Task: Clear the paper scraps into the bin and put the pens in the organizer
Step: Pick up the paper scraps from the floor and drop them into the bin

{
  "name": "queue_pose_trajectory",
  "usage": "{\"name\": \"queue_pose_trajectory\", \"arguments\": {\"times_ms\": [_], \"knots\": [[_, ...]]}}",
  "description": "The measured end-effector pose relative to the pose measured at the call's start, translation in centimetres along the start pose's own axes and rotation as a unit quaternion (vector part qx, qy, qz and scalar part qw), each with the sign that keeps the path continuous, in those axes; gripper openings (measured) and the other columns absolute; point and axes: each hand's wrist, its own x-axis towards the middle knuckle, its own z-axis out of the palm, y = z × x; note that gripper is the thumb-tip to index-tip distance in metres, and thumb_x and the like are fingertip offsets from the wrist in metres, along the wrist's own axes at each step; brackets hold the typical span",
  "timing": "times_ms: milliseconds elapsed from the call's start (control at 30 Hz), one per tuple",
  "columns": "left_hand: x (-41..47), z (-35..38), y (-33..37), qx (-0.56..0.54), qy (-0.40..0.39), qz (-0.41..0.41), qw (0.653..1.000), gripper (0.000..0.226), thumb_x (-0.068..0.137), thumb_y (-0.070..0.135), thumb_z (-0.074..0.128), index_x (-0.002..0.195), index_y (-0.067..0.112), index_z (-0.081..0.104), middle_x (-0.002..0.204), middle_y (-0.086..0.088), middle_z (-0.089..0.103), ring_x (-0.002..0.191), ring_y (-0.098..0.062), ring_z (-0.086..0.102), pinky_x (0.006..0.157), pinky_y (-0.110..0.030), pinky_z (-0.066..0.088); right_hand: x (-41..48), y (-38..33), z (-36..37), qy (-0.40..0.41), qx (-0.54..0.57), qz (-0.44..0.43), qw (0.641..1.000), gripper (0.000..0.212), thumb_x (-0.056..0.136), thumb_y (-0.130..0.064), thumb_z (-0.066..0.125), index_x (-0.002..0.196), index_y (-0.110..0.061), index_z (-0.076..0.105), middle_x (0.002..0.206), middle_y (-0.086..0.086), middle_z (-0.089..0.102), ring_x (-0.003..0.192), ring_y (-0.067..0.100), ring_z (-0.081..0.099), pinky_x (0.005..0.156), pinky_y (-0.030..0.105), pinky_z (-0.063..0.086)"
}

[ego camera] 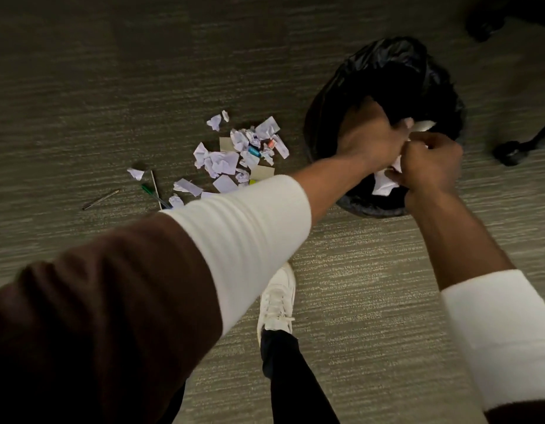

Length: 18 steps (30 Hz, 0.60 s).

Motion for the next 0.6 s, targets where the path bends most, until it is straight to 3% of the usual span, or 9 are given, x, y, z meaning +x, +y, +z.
{"name": "queue_pose_trajectory", "arguments": {"times_ms": [67,167,267,333,400,533,600], "knots": [[-0.2,0.8,-0.1,0.018,-0.019,0.006,1.0,0.063,0.098,0.047,0.066,0.143,0.006,0.05,0.143,-0.014,0.058,0.131,-0.032,0.058,0.104,-0.041,0.054,0.3,0.3,-0.4,-0.003,-0.032,-0.007,0.999,0.049,0.075,-0.044,0.064,0.119,-0.027,0.077,0.1,-0.001,0.078,0.089,0.018,0.077,0.073,0.046,0.068],[-1.0,0.7,-0.9,0.017,0.008,0.044,0.999,0.052,0.099,0.042,0.067,0.139,0.01,0.056,0.142,-0.009,0.06,0.13,-0.026,0.058,0.104,-0.036,0.051,0.2,0.5,-1.0,0.008,-0.075,-0.048,0.996,0.044,0.076,-0.036,0.065,0.117,-0.029,0.077,0.101,-0.004,0.079,0.094,0.018,0.076,0.085,0.046,0.065],[-1.9,-0.8,-2.6,-0.04,0.055,0.05,0.996,0.019,0.099,0.037,0.068,0.107,0.019,0.069,0.107,0.0,0.075,0.097,-0.019,0.073,0.087,-0.039,0.061,-0.6,0.3,-1.0,-0.01,-0.092,-0.078,0.993,0.038,0.076,-0.028,0.07,0.113,-0.026,0.078,0.098,-0.008,0.079,0.093,0.012,0.075,0.09,0.038,0.063],[-2.3,-2.2,-4.3,-0.077,0.075,0.02,0.994,0.02,0.097,0.039,0.066,0.091,0.021,0.068,0.082,0.002,0.077,0.076,-0.023,0.076,0.073,-0.043,0.064,-1.9,0.6,-0.3,-0.049,-0.086,-0.116,0.988,0.027,0.081,-0.022,0.071,0.107,-0.021,0.079,0.092,-0.009,0.079,0.082,-0.001,0.072,0.083,0.023,0.061],[-2.7,-3.9,-6.6,-0.084,0.093,0.001,0.992,0.021,0.097,0.038,0.065,0.088,0.019,0.068,0.074,0.0,0.077,0.068,-0.024,0.075,0.068,-0.046,0.064,-3.6,1.0,0.7,-0.084,-0.083,-0.168,0.979,0.02,0.086,-0.017,0.072,0.104,-0.017,0.08,0.09,-0.007,0.079,0.077,-0.007,0.069,0.077,0.016,0.057],[-3.3,-7.6,-12.8,-0.064,0.117,-0.056,0.989,0.025,0.084,0.037,0.059,0.087,0.016,0.071,0.07,-0.002,0.077,0.067,-0.025,0.075,0.07,-0.046,0.065,-6.8,2.5,3.9,-0.173,-0.088,-0.229,0.954,0.013,0.09,-0.011,0.075,0.103,-0.012,0.079,0.092,-0.007,0.079,0.079,0.0,0.072,0.079,0.023,0.061],[-3.2,-9.2,-16.3,-0.006,0.105,-0.098,0.99,0.03,0.081,0.039,0.056,0.088,0.015,0.072,0.074,-0.001,0.079,0.069,-0.023,0.077,0.072,-0.042,0.065,-8.1,4.1,6.1,-0.219,-0.095,-0.23,0.944,0.012,0.09,-0.009,0.074,0.101,-0.012,0.078,0.091,-0.005,0.079,0.08,0.009,0.074,0.078,0.033,0.064]]}}
